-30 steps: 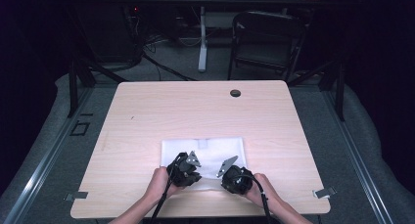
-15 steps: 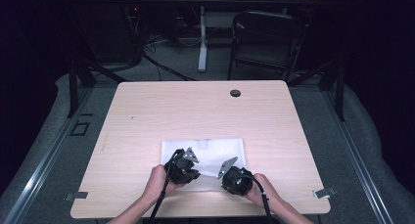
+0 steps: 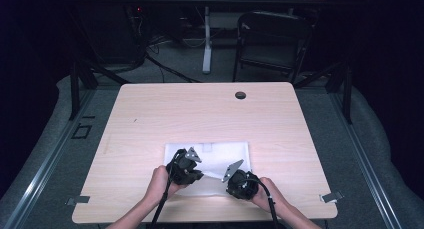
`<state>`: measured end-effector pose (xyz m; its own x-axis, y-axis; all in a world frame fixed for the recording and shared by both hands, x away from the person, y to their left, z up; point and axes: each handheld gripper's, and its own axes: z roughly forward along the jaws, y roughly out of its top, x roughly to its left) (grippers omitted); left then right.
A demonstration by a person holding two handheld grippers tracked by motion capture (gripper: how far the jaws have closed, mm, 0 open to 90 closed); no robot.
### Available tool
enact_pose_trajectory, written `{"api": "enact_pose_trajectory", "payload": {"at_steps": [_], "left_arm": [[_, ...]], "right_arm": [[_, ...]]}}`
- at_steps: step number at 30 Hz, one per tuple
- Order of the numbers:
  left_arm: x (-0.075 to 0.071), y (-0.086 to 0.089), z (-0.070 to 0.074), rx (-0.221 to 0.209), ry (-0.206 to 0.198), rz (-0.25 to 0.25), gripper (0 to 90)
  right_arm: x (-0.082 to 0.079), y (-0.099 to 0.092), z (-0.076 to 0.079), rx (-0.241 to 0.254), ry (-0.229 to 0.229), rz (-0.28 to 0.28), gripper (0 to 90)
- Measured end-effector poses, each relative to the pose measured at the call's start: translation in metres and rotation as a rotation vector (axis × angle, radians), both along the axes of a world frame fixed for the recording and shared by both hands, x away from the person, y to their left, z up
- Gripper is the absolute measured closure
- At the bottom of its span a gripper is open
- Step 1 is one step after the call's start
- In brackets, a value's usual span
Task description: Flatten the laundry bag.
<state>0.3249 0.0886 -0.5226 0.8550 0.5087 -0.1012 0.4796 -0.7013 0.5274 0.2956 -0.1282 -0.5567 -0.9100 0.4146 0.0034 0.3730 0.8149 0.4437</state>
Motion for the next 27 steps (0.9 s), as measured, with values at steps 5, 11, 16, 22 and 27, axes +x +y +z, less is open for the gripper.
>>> {"api": "enact_pose_trajectory", "payload": {"at_steps": [5,11,16,22,27], "left_arm": [[0.001,0.001,0.002,-0.002,-0.007,0.004,86.5],[0.004,0.003,0.007,-0.019,-0.009,0.021,86.6],[0.008,0.005,0.013,-0.021,-0.026,0.033,86.7],[0.016,0.006,0.022,-0.014,-0.054,0.045,86.7],[0.021,0.008,0.029,-0.011,-0.065,0.056,86.7]], "right_arm": [[0.000,0.000,0.000,0.000,0.000,-0.003,90.0],[0.000,0.001,0.000,-0.008,-0.001,-0.005,90.0],[-0.001,0.001,0.001,-0.017,-0.010,0.001,90.0],[0.000,0.001,0.001,-0.020,-0.006,-0.001,90.0],[-0.001,0.002,0.002,-0.030,-0.005,0.001,90.0]]}}
